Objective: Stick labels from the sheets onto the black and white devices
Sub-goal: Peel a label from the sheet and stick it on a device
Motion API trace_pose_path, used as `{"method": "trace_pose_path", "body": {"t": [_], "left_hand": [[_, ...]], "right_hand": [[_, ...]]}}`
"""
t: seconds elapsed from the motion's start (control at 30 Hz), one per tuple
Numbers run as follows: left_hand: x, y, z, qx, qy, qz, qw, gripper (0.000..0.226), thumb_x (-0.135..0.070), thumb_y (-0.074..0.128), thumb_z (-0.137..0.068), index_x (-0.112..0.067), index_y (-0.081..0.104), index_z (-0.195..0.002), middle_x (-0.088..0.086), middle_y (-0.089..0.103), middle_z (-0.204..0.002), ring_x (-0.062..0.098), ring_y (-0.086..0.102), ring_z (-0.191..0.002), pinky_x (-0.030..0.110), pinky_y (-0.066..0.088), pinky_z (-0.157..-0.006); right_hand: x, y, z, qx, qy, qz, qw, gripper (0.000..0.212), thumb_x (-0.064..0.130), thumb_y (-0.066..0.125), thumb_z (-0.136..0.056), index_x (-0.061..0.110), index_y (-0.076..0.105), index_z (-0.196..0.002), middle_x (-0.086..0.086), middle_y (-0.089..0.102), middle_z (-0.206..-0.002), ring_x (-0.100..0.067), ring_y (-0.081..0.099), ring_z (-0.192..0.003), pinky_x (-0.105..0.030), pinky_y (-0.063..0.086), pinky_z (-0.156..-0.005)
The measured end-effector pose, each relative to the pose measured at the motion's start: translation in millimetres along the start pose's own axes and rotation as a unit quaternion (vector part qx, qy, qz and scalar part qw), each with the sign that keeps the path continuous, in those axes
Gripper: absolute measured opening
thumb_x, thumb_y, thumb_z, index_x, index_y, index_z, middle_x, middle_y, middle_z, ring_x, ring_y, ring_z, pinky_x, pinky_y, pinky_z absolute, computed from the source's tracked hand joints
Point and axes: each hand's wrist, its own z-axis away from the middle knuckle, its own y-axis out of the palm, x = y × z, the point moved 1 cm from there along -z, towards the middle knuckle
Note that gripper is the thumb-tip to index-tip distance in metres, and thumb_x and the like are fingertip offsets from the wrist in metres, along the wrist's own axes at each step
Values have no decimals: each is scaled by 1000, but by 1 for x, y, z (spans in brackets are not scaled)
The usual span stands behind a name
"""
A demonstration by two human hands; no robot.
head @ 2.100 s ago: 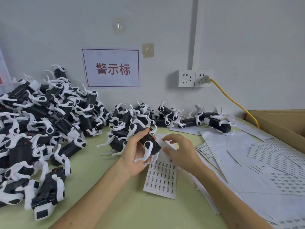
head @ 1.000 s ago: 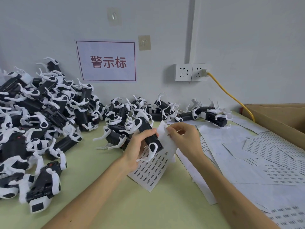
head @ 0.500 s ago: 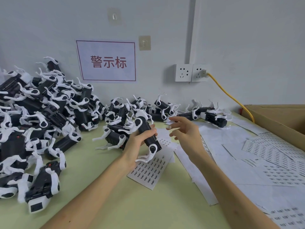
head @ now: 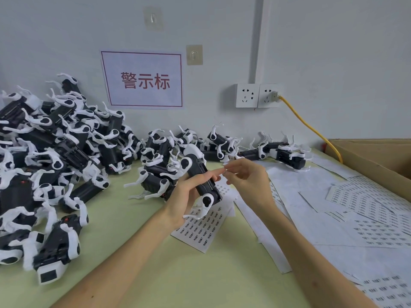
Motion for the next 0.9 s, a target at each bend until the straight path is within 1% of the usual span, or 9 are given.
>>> {"method": "trace_pose_path", "body": {"t": [0.07, 0.17, 0.23, 0.3, 0.4, 0.53, 0.7, 0.77, 0.9], "left_hand": [[0, 0, -1, 7, -8, 32, 999, 29, -35, 61, -87, -7, 65, -95, 7, 70, -132, 19, 63, -126, 27, 57, -86], [-1, -1, -1, 13, -30, 81, 996, 25, -36, 61, -87, -11, 68, -88, 6, 71, -131, 17, 66, -121, 30, 55, -81], [-3, -1, -1, 18, -39, 116, 992, 23, -35, 63, -87, -14, 70, -81, 8, 74, -123, 20, 69, -117, 34, 53, -86], [-4, -3, -2, 18, -39, 134, 990, 23, -34, 64, -88, -12, 69, -83, 12, 74, -122, 24, 69, -118, 38, 51, -96], [-5, -4, -3, 22, -39, 136, 990, 30, -37, 71, -84, -10, 63, -91, 18, 67, -133, 29, 62, -129, 42, 43, -108], [-4, -4, -3, 24, -42, 126, 991, 30, -37, 68, -87, -8, 62, -92, 19, 67, -134, 29, 60, -131, 43, 42, -108], [-2, -4, -3, 20, -46, 128, 990, 29, -37, 70, -86, -8, 65, -90, 22, 66, -134, 29, 59, -132, 45, 41, -110], [-2, -4, -3, 14, -49, 123, 991, 26, -36, 66, -89, -10, 67, -87, 21, 67, -133, 29, 60, -132, 44, 42, -108], [-1, -2, -3, 3, -55, 131, 990, 26, -36, 66, -87, -10, 65, -88, 19, 68, -132, 29, 60, -131, 39, 45, -101]], "right_hand": [[0, 0, 0, -6, 1, 8, 1000, 15, 3, 74, -88, 18, 74, -93, 7, 77, -81, -12, 73, -67, -27, 59, -67], [0, 1, 2, -14, -10, 21, 1000, 16, 4, 74, -89, 20, 73, -91, 12, 77, -81, -9, 74, -65, -30, 59, -66], [-1, 2, 3, -21, -25, 39, 999, 16, 6, 73, -89, 23, 73, -90, 17, 75, -84, -9, 73, -66, -32, 59, -66], [-1, 2, 3, -31, -37, 55, 997, 17, 10, 75, -89, 26, 73, -87, 21, 73, -86, -12, 72, -70, -31, 59, -67], [-2, 2, 3, -40, -57, 68, 995, 19, 15, 78, -87, 33, 73, -84, 26, 71, -83, -9, 68, -68, -17, 51, -61], [-3, 2, 4, -45, -82, 104, 990, 24, 13, 78, -85, 34, 68, -77, 31, 65, -76, -1, 59, -66, -7, 41, -57], [-5, 1, 3, -40, -139, 167, 975, 19, 5, 75, -85, 21, 69, -77, 13, 64, -78, -11, 55, -65, -16, 42, -55], [-5, 1, 3, -38, -153, 186, 970, 18, 4, 74, -84, 21, 69, -78, 11, 63, -78, -11, 54, -63, -23, 45, -55], [-5, 1, 4, -41, -167, 195, 966, 20, 4, 72, -82, 22, 68, -76, 9, 62, -78, -12, 54, -63, -25, 45, -53]]}}
